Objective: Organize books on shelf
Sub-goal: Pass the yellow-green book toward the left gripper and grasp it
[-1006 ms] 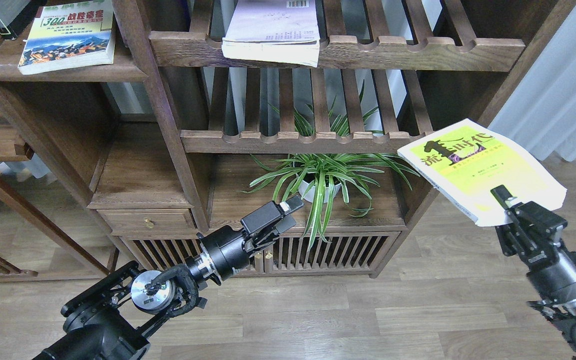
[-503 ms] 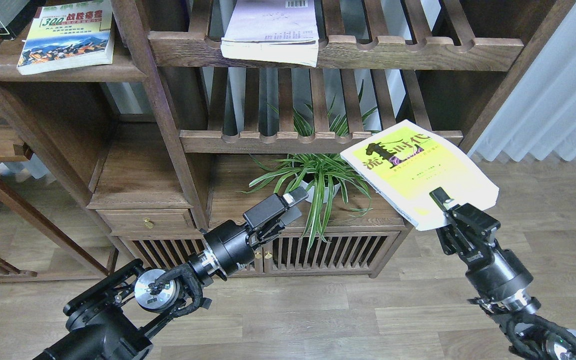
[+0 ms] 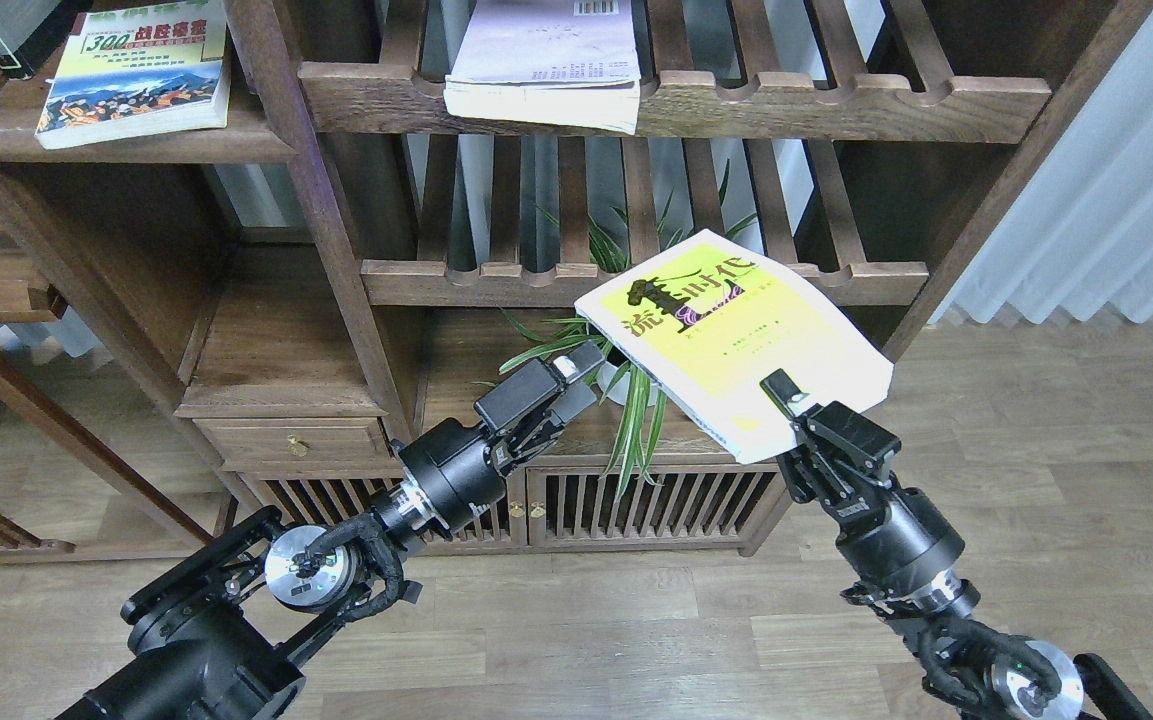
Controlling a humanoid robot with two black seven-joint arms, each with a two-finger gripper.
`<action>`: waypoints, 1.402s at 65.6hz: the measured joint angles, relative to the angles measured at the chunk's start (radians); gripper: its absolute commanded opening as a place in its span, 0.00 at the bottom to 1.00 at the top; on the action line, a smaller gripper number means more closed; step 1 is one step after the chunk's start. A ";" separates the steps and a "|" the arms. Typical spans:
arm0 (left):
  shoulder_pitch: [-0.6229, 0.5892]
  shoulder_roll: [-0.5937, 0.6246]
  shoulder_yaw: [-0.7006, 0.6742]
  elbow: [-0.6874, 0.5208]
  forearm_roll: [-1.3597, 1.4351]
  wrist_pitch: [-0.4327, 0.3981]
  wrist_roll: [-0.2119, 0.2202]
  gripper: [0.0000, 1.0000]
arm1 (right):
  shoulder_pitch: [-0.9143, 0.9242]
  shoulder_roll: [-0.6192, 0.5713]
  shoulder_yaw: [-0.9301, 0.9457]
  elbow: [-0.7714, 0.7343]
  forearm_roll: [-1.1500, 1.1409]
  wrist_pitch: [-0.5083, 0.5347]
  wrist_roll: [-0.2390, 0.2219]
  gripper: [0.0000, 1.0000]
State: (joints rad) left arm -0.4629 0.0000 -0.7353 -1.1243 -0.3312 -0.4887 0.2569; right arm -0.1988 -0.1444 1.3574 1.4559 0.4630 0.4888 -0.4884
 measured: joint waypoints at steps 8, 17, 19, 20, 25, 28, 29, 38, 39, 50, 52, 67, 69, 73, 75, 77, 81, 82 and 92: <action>-0.005 0.000 -0.004 0.000 -0.001 0.000 -0.020 0.96 | 0.002 0.046 -0.015 0.000 -0.037 0.000 0.000 0.01; -0.013 0.000 -0.025 0.000 -0.002 0.000 -0.044 0.95 | 0.004 0.094 -0.031 0.000 -0.083 0.000 0.000 0.01; -0.014 0.000 -0.032 0.000 -0.002 0.000 -0.046 0.95 | 0.004 0.104 -0.035 0.000 -0.093 0.000 0.000 0.01; -0.015 0.000 -0.034 0.000 -0.002 0.000 -0.048 0.95 | 0.004 0.110 -0.038 0.000 -0.098 0.000 0.000 0.01; -0.015 0.000 -0.040 0.000 -0.002 0.000 -0.049 0.95 | 0.004 0.132 -0.053 0.000 -0.118 0.000 0.000 0.01; -0.015 0.000 -0.042 0.000 -0.002 0.000 -0.050 0.96 | 0.004 0.139 -0.060 0.000 -0.128 0.000 0.000 0.01; -0.015 0.000 -0.042 0.001 -0.002 0.000 -0.050 0.97 | 0.005 0.140 -0.062 0.000 -0.131 0.000 0.000 0.01; -0.016 0.000 -0.042 0.003 -0.002 0.000 -0.050 0.77 | 0.011 0.144 -0.075 0.000 -0.170 0.000 0.000 0.01; -0.016 0.000 -0.042 0.003 -0.002 0.000 -0.050 0.74 | 0.011 0.144 -0.075 0.000 -0.173 0.000 0.000 0.01; -0.016 0.000 -0.046 0.003 -0.002 0.000 -0.054 0.31 | 0.017 0.144 -0.086 0.000 -0.191 0.000 0.000 0.01; -0.015 0.000 -0.046 0.003 -0.002 0.000 -0.054 0.26 | 0.019 0.144 -0.087 0.000 -0.192 0.000 0.000 0.01; -0.015 0.000 -0.051 0.023 -0.002 0.000 -0.053 0.04 | 0.022 0.145 -0.090 0.000 -0.194 0.000 -0.001 0.01; -0.015 0.000 -0.053 0.027 -0.002 0.000 -0.053 0.04 | 0.022 0.145 -0.090 0.000 -0.194 0.000 -0.001 0.01; -0.015 0.000 -0.054 0.031 -0.002 0.000 -0.049 0.03 | 0.022 0.145 -0.090 0.000 -0.194 0.000 -0.001 0.02; -0.015 0.000 -0.056 0.033 -0.002 -0.001 -0.047 0.03 | 0.022 0.144 -0.089 0.000 -0.194 0.000 -0.001 0.03; -0.015 0.000 -0.057 0.033 -0.002 -0.001 -0.045 0.03 | 0.022 0.144 -0.089 0.000 -0.194 0.000 -0.001 0.04; -0.014 0.000 -0.061 0.035 -0.002 -0.001 -0.041 0.03 | 0.022 0.144 -0.089 -0.002 -0.195 0.000 -0.001 0.06; -0.014 0.000 -0.062 0.035 -0.002 -0.001 -0.040 0.03 | 0.022 0.145 -0.089 -0.003 -0.196 0.000 -0.001 0.08; -0.012 0.000 -0.086 0.036 -0.001 0.001 -0.035 0.03 | 0.042 0.145 -0.075 -0.056 -0.208 0.000 -0.001 0.61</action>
State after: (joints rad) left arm -0.4745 -0.0001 -0.8214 -1.0882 -0.3321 -0.4880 0.2214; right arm -0.1572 0.0002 1.2822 1.4003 0.2546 0.4888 -0.4889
